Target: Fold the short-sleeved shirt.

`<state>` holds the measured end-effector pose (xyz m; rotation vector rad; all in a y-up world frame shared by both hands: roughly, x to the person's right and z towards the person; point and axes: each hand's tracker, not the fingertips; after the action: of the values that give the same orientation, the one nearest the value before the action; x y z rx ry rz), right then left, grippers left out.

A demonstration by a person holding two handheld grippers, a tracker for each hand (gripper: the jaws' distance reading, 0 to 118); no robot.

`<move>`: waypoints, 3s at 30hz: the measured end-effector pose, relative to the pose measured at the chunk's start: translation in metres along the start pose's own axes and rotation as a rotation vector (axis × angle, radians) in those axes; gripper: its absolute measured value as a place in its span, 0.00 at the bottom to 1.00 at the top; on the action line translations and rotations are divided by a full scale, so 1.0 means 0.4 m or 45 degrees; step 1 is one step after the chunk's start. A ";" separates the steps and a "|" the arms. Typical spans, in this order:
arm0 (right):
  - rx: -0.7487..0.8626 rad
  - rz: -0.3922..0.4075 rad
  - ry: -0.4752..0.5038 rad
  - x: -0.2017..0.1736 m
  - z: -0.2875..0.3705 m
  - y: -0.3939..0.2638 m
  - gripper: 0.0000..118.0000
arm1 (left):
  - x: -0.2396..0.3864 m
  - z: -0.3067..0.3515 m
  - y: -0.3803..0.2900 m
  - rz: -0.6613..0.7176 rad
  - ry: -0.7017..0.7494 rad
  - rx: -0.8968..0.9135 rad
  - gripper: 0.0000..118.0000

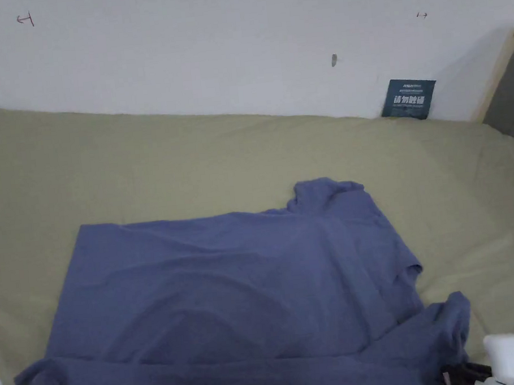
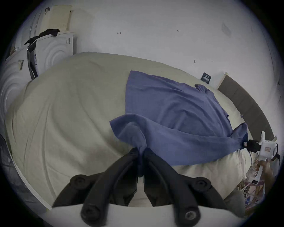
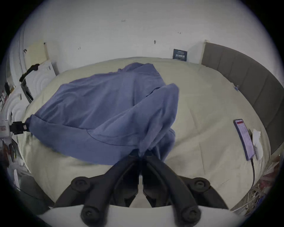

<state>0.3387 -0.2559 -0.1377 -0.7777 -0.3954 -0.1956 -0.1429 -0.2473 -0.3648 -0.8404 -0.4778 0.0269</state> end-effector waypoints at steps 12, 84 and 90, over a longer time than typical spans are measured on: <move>0.129 -0.004 0.080 -0.021 0.166 0.016 0.04 | 0.007 0.113 -0.001 -0.020 -0.013 0.011 0.04; 0.001 -0.223 -0.015 0.039 -0.050 0.048 0.71 | 0.002 -0.192 0.103 0.063 0.021 -0.039 0.00; -0.014 -0.060 0.035 0.058 -0.183 0.074 0.31 | 0.009 -0.145 0.096 -0.027 -0.023 -0.023 0.00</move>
<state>0.3892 -0.2882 -0.1942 -0.7765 -0.3871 -0.2529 -0.1094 -0.2620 -0.4240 -0.8535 -0.5043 0.0103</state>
